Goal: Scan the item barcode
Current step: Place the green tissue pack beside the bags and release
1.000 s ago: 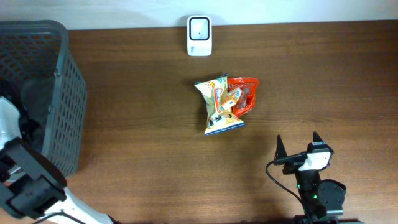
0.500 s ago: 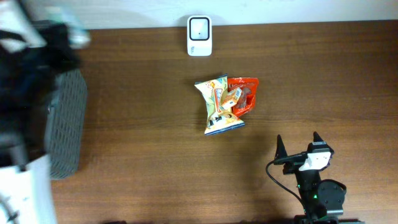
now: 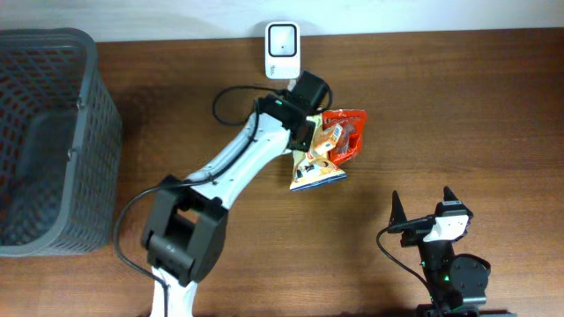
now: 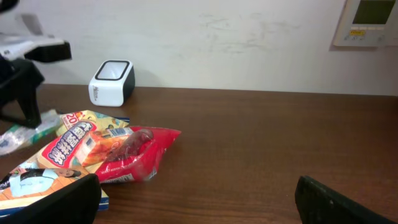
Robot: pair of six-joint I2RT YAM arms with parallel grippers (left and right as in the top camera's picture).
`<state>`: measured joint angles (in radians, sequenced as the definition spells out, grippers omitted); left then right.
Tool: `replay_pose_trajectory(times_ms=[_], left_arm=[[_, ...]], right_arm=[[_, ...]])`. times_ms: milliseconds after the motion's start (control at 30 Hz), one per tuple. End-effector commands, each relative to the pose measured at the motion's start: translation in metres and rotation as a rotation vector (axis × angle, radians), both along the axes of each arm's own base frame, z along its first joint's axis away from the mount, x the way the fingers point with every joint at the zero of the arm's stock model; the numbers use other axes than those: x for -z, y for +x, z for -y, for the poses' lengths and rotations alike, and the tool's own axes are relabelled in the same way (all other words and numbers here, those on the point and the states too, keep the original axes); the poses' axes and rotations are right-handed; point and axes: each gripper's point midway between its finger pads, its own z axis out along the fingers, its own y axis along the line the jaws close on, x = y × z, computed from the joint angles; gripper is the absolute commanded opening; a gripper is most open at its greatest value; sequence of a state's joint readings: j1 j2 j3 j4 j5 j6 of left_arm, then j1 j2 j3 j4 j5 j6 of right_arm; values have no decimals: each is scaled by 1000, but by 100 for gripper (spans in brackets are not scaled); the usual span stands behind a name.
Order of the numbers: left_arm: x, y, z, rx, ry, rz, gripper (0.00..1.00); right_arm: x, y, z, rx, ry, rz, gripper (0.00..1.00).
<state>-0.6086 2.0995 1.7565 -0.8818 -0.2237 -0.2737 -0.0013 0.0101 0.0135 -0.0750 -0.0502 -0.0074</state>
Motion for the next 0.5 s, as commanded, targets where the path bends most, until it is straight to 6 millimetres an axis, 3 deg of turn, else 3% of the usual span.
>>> replay_pose_trajectory(times_ms=[0,33,67,100,167,233,333,400,467], left_arm=[[0,3,-15,-14,102,29,58],[-4,2,-19,-19,120,31,60],[-11,3,-22,-26,135,33,75],[-24,4,-24,-30,140,39,99],[-52,7,-25,-37,130,58,99],[-114,13,-35,-67,89,116,99],[-177,11,-67,-126,50,170,99],[-195,1,-92,-161,61,158,99],[-188,-16,-110,-177,99,75,99]], right_arm=[[3,0,1,4,0,-2,98],[3,0,1,4,0,-2,99],[3,0,1,4,0,-2,99],[3,0,1,4,0,-2,99],[3,0,1,4,0,-2,98],[3,0,1,4,0,-2,98],[3,0,1,4,0,-2,98],[3,0,1,4,0,-2,98],[3,0,1,4,0,-2,98]])
